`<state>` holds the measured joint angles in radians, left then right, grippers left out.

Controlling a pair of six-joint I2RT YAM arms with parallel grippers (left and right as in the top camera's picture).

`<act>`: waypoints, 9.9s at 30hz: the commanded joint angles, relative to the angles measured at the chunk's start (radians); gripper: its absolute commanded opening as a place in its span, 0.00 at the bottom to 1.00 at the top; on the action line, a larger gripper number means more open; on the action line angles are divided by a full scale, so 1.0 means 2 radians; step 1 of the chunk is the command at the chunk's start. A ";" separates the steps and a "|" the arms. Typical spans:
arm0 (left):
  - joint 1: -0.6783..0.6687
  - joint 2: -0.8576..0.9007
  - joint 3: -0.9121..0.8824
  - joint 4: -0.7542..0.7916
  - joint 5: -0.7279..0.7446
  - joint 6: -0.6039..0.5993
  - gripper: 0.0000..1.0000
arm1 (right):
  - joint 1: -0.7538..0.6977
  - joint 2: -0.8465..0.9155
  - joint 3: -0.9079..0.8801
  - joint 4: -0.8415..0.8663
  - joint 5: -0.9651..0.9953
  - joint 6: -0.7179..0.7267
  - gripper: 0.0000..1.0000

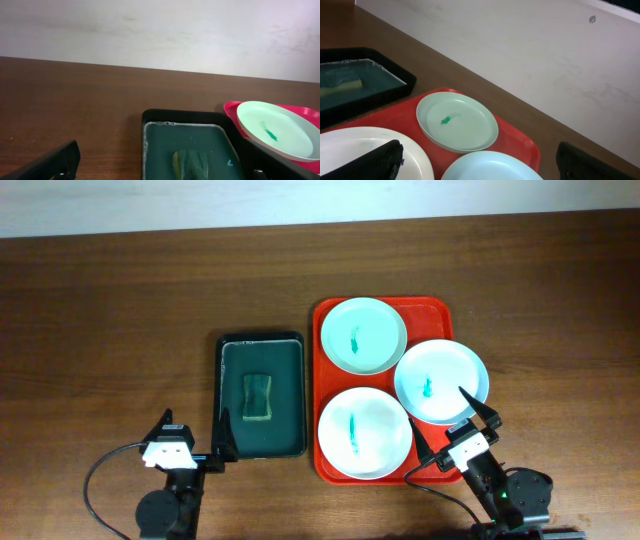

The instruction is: Clean dirty plates on tray and stack at the side

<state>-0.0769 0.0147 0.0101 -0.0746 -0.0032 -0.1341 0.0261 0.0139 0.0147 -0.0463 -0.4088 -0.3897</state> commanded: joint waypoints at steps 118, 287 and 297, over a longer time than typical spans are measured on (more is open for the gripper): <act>-0.120 0.982 0.719 -0.459 0.013 -0.093 0.38 | 0.003 0.542 0.541 -0.538 -0.082 0.200 0.75; -0.258 0.934 0.772 -0.549 -0.030 -0.234 0.00 | 0.081 0.804 0.349 -0.292 0.102 0.425 0.04; -0.170 0.901 0.721 -0.531 -0.075 -0.169 0.00 | 0.081 0.804 0.349 -0.295 0.101 0.420 0.04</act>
<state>-0.4667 1.7988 1.5326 -1.1900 -0.1139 -0.5266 0.1860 1.5814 0.7452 -0.6086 -0.3145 0.4591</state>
